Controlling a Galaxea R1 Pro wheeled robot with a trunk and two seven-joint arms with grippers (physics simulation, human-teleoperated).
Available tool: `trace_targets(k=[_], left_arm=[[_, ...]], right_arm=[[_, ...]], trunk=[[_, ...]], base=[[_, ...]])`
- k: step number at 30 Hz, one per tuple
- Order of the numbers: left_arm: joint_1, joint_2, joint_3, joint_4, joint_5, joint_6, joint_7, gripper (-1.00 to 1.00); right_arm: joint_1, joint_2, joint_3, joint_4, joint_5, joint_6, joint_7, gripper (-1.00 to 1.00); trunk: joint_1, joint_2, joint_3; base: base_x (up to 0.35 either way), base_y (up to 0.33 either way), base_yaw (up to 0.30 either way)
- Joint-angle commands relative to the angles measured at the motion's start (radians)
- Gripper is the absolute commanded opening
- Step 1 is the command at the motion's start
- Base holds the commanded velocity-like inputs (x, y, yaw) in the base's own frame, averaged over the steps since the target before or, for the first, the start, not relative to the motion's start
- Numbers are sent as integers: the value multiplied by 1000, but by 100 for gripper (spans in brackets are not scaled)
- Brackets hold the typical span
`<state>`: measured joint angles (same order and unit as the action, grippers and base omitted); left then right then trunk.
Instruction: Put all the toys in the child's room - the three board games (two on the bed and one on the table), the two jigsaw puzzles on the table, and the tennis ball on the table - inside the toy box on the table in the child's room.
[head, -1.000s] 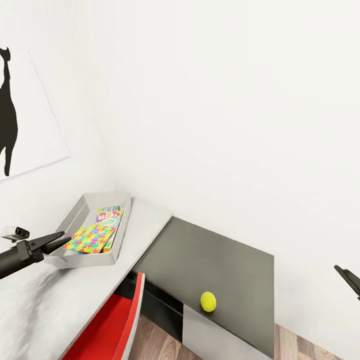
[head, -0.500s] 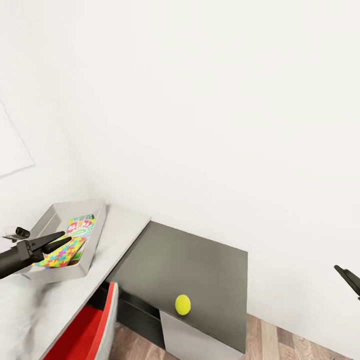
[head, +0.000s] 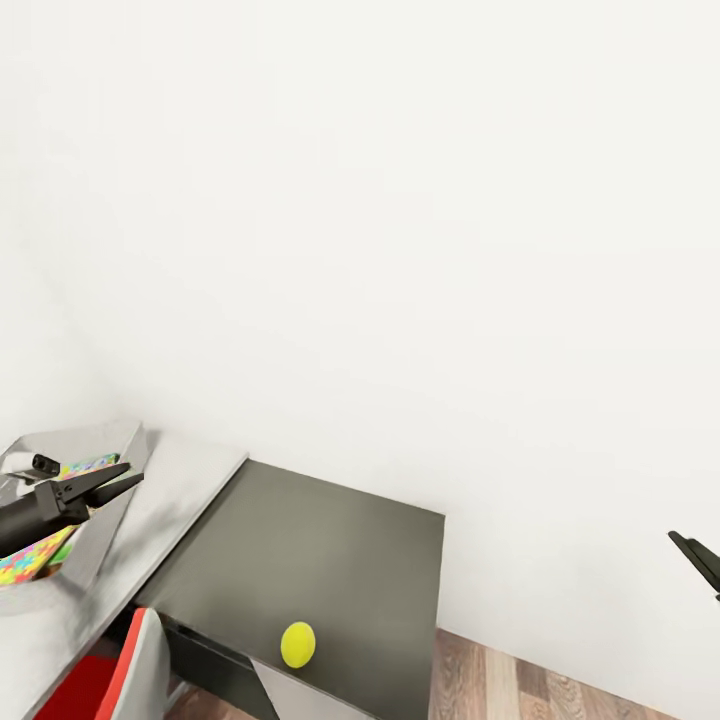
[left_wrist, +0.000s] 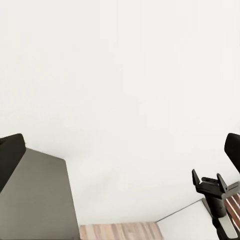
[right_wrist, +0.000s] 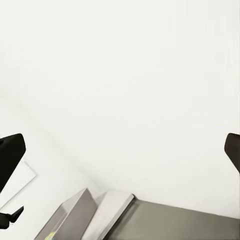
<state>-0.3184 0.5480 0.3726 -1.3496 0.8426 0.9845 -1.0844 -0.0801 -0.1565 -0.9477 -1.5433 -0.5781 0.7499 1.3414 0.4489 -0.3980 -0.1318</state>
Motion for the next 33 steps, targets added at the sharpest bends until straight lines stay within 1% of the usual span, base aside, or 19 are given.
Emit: trace_targets(k=[1, 7, 25, 33], left_arm=[[-1, 0, 0, 0, 1, 5, -2, 100], [-1, -2, 0, 0, 1, 5, -2, 100], [-1, -2, 0, 0, 1, 5, -2, 100], [-1, -4, -6, -2, 0, 4, -1, 100]], right_arm=[[-1, 0, 0, 0, -2, 9, 1, 100], [-1, -4, 0, 2, -4, 9, 0, 100], [-1, -6, 0, 3, -4, 9, -2, 100], [-1, 0, 1, 2, 1, 3, -19, 100]], trunk=[[1, -2, -2], [1, -2, -2], [1, -2, -2], [1, -2, -2]], base=[[259, -163, -177], [120, -111, -249], [4, -6, -274], [0, 0, -55]])
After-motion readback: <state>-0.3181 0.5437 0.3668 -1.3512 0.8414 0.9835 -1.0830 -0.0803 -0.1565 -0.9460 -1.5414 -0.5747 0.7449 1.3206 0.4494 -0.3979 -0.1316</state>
